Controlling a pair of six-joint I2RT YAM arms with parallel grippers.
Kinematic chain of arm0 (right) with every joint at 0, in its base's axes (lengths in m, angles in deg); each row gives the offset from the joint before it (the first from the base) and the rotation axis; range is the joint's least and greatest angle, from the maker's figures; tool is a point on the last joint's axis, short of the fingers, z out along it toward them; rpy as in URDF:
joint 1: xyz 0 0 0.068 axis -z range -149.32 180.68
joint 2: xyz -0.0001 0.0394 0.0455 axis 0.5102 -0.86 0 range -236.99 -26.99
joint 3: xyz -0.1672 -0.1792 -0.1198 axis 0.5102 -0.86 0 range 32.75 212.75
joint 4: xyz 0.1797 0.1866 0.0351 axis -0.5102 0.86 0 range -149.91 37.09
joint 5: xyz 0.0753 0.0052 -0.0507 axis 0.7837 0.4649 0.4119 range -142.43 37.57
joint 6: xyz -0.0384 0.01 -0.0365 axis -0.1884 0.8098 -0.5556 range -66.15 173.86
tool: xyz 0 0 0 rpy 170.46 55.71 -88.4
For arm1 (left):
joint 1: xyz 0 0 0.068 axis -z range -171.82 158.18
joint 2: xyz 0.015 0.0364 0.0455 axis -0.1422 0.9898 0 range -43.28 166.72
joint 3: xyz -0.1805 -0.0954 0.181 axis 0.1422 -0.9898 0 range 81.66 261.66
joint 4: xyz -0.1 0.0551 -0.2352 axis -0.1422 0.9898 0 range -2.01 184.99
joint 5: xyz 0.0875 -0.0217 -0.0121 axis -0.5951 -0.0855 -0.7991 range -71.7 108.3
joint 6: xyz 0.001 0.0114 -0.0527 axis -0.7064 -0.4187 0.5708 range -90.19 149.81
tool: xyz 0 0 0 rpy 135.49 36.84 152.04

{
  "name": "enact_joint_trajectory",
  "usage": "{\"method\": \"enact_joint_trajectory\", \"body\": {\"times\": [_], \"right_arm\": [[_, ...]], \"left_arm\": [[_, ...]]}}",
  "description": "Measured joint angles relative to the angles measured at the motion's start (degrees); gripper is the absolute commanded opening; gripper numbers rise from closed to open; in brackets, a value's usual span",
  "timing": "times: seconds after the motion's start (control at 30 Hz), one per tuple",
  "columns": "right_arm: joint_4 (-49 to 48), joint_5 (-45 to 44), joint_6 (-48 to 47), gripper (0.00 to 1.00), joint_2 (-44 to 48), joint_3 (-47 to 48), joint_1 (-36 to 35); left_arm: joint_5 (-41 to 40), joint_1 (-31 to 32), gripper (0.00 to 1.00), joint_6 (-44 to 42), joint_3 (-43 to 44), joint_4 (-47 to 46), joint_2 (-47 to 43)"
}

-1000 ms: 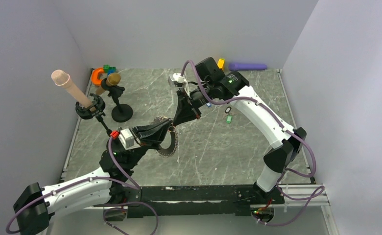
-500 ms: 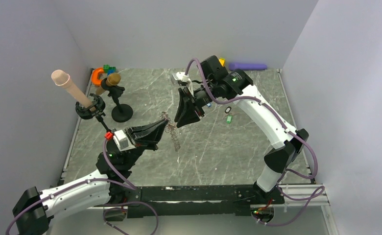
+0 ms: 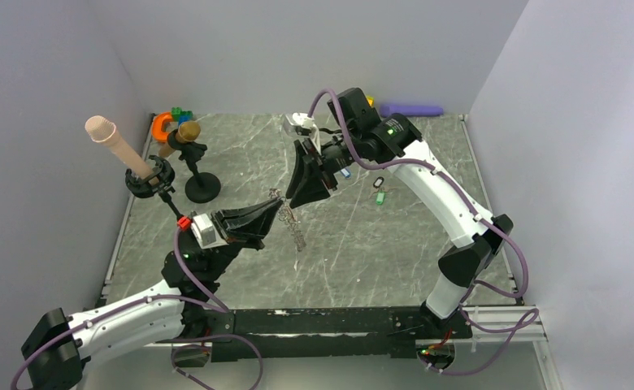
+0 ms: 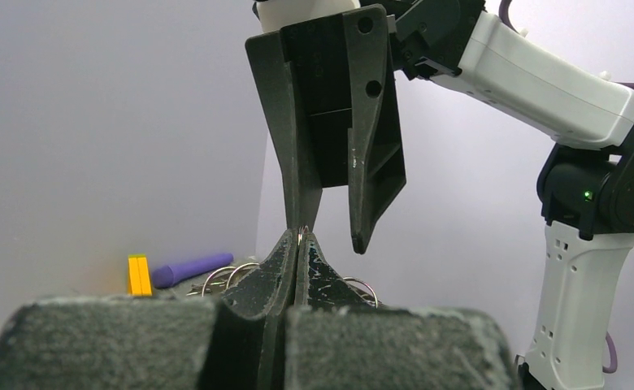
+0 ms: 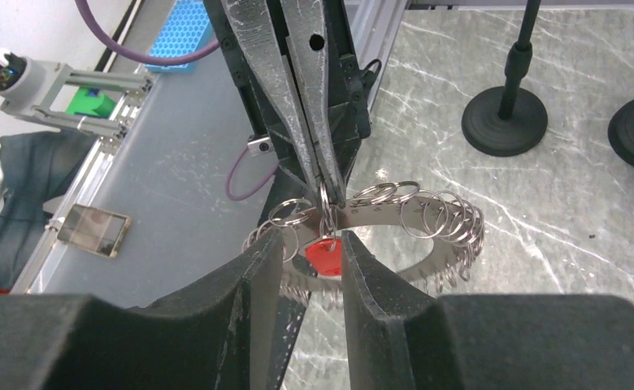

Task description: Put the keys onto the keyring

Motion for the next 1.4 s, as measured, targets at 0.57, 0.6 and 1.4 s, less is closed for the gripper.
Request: {"method": "enact_joint_trajectory", "body": {"times": [0.57,0.6,1.4], "right_arm": [[-4.7,-0.3,3.9,0.25,0.0,-1.4,-1.1],[-4.8,-0.3,4.0,0.22,0.0,-1.6,-1.2],[-4.3,-1.3,1.3,0.0,-0.1,-2.0,-1.6]], "left_arm": [[0.5,-0.1,0.0,0.3,0.0,-0.4,0.0],[0.5,-0.1,0.0,0.4,0.0,-0.4,0.0],[0.4,-0.3,0.02,1.5,-0.1,-0.1,-0.1]]}}
